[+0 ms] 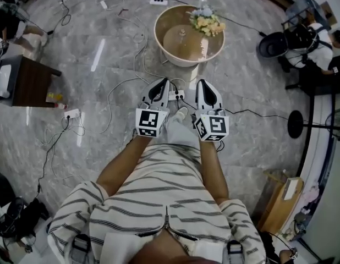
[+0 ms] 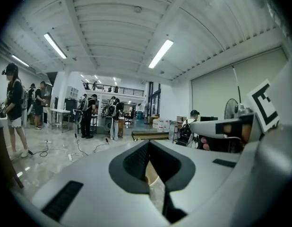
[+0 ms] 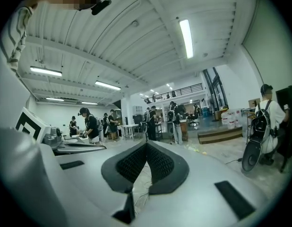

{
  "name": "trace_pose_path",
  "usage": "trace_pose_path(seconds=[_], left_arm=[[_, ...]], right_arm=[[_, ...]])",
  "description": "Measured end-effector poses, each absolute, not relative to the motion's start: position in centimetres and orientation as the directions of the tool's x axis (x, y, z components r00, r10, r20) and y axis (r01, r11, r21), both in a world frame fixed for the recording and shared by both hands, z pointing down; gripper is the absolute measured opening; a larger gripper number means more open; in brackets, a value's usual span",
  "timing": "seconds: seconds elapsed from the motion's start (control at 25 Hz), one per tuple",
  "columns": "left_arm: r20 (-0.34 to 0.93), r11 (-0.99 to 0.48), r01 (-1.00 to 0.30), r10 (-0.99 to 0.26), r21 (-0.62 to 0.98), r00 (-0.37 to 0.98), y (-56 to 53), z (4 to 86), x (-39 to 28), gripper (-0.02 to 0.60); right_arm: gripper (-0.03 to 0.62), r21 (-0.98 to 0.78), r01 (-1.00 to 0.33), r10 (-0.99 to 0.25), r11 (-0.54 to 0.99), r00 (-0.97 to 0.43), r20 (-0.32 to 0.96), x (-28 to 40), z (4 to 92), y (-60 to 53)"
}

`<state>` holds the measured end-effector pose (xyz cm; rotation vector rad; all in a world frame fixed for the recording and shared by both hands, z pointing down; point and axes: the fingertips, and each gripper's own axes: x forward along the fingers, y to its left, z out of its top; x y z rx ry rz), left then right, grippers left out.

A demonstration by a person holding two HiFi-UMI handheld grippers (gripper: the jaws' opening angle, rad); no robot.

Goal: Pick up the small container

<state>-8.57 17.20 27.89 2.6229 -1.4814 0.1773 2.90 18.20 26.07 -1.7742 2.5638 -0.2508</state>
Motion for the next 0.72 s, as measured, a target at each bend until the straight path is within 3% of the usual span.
trace_pose_path(seconds=[0.72], left_arm=[[0.253,-0.444,-0.895,-0.861,0.051,0.442,-0.9,29.5,-2.8,-0.002]], right_arm=[[0.008,-0.217,-0.895,-0.886,0.390,-0.429,0.177,7.4,30.0,0.8]])
